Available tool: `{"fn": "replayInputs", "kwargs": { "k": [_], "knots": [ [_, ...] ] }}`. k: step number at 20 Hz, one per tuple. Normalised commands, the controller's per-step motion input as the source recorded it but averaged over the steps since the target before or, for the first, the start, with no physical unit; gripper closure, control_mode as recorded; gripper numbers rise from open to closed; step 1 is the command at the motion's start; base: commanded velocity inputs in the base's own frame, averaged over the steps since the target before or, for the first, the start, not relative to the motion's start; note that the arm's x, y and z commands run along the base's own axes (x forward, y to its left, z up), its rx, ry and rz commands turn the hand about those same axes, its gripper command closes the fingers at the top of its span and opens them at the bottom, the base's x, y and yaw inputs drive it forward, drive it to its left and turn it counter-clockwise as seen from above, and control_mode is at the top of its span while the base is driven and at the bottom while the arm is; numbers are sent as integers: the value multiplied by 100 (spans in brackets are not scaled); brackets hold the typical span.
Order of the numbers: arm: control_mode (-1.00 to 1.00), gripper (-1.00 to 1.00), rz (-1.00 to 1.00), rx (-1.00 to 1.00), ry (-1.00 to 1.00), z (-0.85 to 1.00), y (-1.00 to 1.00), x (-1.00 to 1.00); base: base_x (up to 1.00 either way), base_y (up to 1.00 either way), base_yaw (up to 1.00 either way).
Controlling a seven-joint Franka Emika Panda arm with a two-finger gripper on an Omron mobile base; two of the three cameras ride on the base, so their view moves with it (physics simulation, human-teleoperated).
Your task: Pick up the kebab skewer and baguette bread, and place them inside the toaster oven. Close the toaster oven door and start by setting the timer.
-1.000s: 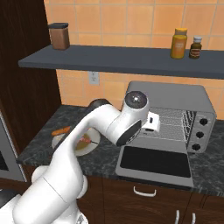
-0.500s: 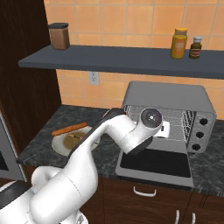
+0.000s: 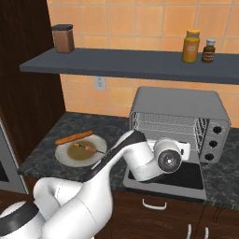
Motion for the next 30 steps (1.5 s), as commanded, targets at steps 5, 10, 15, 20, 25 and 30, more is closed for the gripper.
{"fn": "replayInputs", "kwargs": {
  "k": [5, 10, 15, 20, 25, 30],
  "knots": [
    [-100, -100, 0, 0, -10, 0, -13, 32, 0, 0, 0],
    [-100, -100, 0, -2, -18, 2, -4, 1, 0, 0, 0],
    [-100, -100, 0, 0, -4, 6, 0, 10, 0, 0, 0],
    [-100, -100, 0, 0, 0, 4, 0, 43, 0, 0, 0],
    [-100, -100, -2, 3, 2, -23, 0, 30, 0, 0, 0],
    [-100, -100, -1, 3, 0, -15, 0, 18, 0, 0, 0]
  ]
}}
